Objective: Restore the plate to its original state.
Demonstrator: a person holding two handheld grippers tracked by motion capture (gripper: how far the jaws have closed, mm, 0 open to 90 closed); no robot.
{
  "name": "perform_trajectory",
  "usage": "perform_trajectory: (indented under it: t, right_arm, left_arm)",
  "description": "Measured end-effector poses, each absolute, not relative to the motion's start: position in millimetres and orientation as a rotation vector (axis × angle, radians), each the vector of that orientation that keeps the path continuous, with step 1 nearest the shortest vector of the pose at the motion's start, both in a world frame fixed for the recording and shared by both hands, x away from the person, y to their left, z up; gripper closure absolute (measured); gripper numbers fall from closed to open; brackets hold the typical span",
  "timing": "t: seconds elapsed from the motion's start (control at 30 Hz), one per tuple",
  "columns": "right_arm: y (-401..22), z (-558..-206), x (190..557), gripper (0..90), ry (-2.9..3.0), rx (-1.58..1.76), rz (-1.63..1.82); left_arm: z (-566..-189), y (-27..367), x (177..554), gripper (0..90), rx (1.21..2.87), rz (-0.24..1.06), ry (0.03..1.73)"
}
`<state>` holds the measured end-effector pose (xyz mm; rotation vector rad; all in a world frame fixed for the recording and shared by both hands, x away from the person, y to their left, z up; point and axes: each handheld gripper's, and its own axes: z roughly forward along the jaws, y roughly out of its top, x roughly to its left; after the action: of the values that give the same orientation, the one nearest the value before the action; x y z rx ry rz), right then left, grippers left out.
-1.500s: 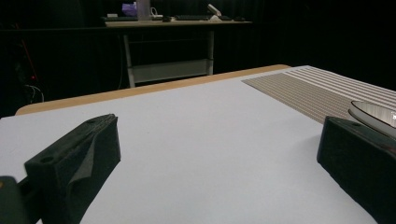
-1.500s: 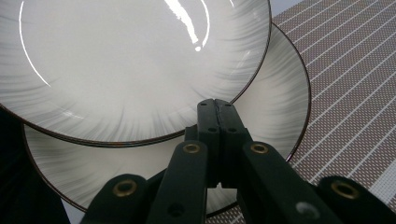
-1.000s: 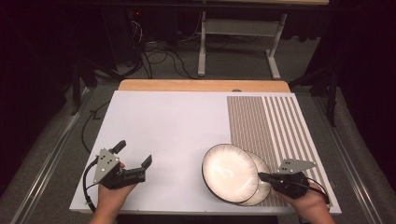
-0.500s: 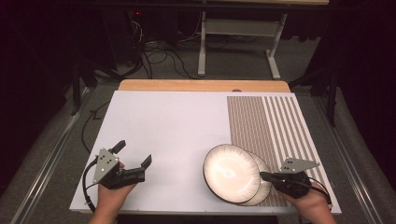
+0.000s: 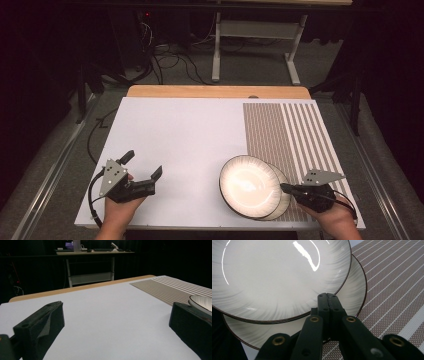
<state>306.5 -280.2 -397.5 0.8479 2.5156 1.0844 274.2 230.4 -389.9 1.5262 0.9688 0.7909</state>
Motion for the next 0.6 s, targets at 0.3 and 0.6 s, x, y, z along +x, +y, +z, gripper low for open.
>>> perform_trajectory:
  t: [0.3,0.6]
  right_arm:
    - [-285.4,-396.2,306.8,90.0,2.494,0.870,1.093]
    - [-286.7,-396.5,306.1,90.0,2.491,0.882,1.097]
  left_arm:
    - [-390.3,230.5,274.6,0.5,1.529,0.790,0.969]
    - [-390.4,230.7,274.7,0.5,1.526,0.789,0.971]
